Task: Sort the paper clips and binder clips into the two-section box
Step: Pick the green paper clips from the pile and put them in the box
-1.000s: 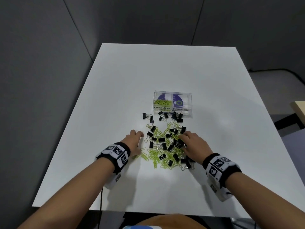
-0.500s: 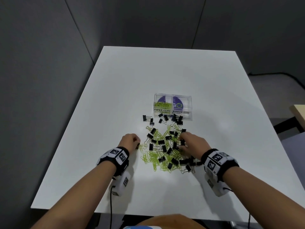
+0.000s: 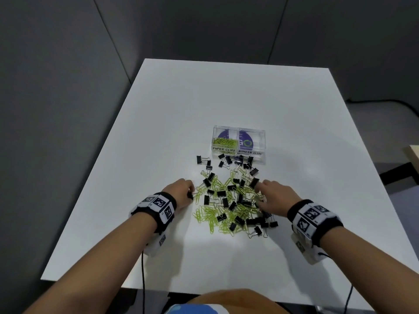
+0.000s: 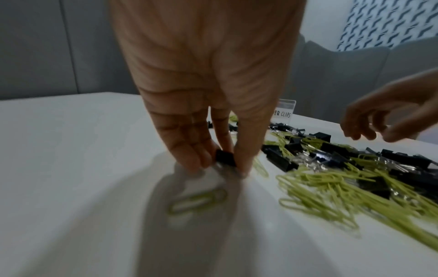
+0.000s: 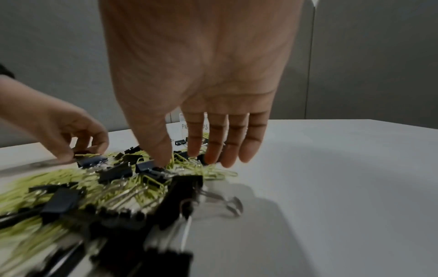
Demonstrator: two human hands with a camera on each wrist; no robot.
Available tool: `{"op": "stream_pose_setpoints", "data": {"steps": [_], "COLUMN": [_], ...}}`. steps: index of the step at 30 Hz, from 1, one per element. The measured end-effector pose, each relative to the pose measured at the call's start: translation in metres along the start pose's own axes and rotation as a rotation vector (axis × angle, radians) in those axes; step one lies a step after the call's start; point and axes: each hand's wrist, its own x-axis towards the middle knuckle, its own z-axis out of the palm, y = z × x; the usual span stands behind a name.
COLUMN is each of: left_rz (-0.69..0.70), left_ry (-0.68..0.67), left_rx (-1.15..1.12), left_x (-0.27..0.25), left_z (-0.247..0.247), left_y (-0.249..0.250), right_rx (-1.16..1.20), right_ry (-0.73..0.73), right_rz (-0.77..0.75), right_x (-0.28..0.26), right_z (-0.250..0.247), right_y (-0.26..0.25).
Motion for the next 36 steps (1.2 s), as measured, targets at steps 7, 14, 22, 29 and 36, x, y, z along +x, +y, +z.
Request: {"op": "stream_pose_setpoints", "data": {"steps": [7, 14, 22, 29, 36], "left_rz": [0.020, 0.073, 0.142, 0.125, 0.168], "left_ry": [-0.275, -0.024, 0.104, 0.038, 0.043], "left_rx": [0.068, -0.039, 0.029, 0.024, 0.091], "left_x": [0.006, 0.042, 0.051, 0.040, 0.036], "left_z": [-0.044, -0.073, -0.049, -0.012, -0.023], "left_y": [0.001, 0.029, 0.043, 0.040, 0.042], "right_rx": [-0.024, -0.050, -0.037, 0.039, 0.124], "right_ry": [-0.050, -0.040, -0.051, 0.038, -0.005], "right_rz": [-0.097, -0.068, -0.188, -0.173, -0.137], "right_x": [-0.022, -0.021, -0.025, -0.020, -0.013], "right_z": [0.018, 0.025, 0.023, 0.030, 0.022], "right_y": [0.012, 0.009, 0.021, 0.017, 0.016]}}
